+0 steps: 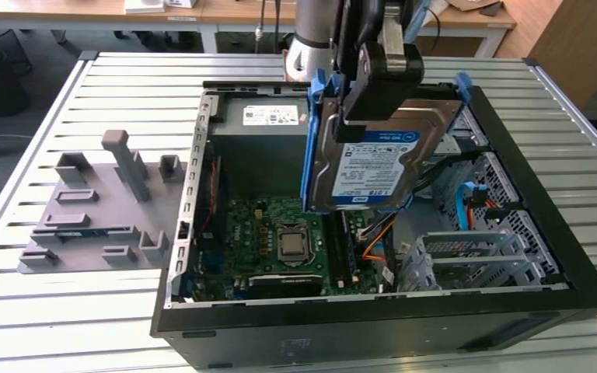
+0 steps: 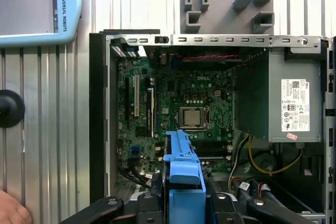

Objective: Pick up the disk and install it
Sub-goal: 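Insert the disk into the insertion slot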

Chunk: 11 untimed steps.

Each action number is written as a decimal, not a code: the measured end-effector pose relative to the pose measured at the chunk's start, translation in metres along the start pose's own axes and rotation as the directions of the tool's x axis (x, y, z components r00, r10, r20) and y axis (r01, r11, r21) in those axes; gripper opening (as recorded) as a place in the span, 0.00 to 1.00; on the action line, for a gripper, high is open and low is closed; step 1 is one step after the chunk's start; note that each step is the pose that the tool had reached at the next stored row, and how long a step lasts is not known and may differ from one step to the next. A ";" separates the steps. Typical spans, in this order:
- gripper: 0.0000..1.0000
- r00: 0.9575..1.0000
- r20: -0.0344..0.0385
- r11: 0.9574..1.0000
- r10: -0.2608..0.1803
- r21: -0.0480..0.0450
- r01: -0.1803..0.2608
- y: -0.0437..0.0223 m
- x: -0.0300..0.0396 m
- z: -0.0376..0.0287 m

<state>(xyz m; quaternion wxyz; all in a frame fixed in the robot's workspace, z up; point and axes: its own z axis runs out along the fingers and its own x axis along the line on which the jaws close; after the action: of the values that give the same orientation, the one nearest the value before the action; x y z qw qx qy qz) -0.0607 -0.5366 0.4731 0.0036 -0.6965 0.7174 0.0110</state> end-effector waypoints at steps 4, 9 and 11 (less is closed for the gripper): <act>0.36 1.000 0.000 1.000 0.000 0.000 0.000 -0.0018 0.0050 0.0004; 0.36 1.000 0.000 1.000 0.000 0.000 0.000 -0.0095 0.0080 0.0008; 0.36 1.000 -0.001 1.000 0.000 0.000 0.000 -0.0143 0.0085 0.0009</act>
<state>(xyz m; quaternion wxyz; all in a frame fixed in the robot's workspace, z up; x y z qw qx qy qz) -0.0467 -0.5454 0.4718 0.0033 -0.6965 0.7175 0.0108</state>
